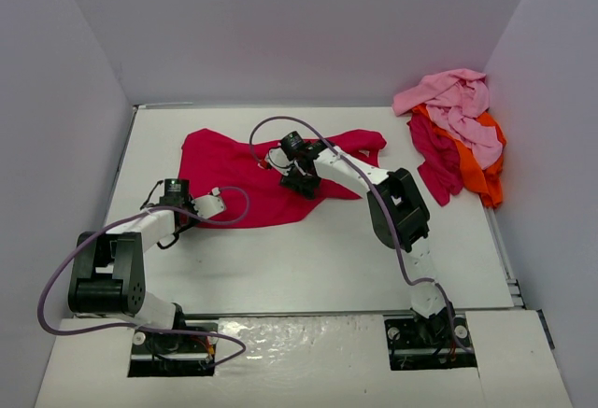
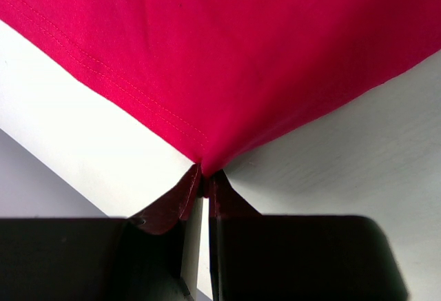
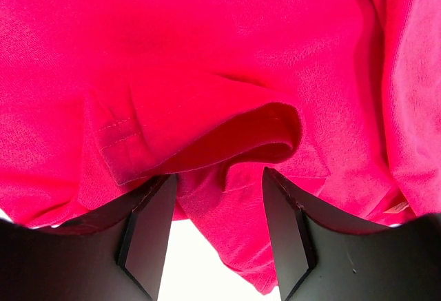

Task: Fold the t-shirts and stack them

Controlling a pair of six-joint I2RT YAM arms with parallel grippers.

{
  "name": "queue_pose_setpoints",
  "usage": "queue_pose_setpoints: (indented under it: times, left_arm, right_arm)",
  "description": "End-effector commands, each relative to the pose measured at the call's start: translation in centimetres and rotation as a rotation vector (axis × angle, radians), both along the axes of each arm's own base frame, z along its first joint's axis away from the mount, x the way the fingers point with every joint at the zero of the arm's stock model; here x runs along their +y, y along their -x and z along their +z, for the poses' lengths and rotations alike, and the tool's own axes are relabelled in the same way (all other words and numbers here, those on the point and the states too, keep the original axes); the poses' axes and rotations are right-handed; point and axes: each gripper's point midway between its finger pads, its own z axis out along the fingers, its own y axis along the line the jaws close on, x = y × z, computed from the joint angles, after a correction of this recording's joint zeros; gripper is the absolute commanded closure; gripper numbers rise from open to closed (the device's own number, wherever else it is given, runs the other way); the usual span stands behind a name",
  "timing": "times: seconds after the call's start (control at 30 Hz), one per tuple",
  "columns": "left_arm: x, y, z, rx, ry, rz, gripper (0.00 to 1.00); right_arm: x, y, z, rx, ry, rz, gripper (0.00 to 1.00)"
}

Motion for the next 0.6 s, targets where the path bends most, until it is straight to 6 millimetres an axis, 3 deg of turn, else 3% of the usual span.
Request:
queue_pose_setpoints:
  times: [0.0,0.13,0.3,0.47,0.57]
  left_arm:
    - [0.4,-1.0,1.1,-0.045,-0.013,-0.001,1.00]
    - [0.5,-0.8,1.0,-0.042,-0.019,-0.004,1.00]
    - [0.5,-0.9,1.1,-0.042,-0.019,-0.002,1.00]
    - [0.6,-0.9,1.2,-0.044,-0.022,-0.003,1.00]
    - [0.6,-1.0,1.2,-0.044,-0.020,-0.002,1.00]
  right_arm:
    - [0.4,-1.3,5.1,-0.103,-0.066,-0.013,0.50]
    - [0.5,-1.0,6.4,-0.114,-0.088,-0.003,0.50]
    - [0.5,-0.7,6.1,-0.106,-0.085,0.000,0.51]
    - [1.8,0.6,7.2,-0.121,-0.088,0.036,0.50]
    - [1.4,0.0,6.9,-0.126,-0.075,0.018,0.50]
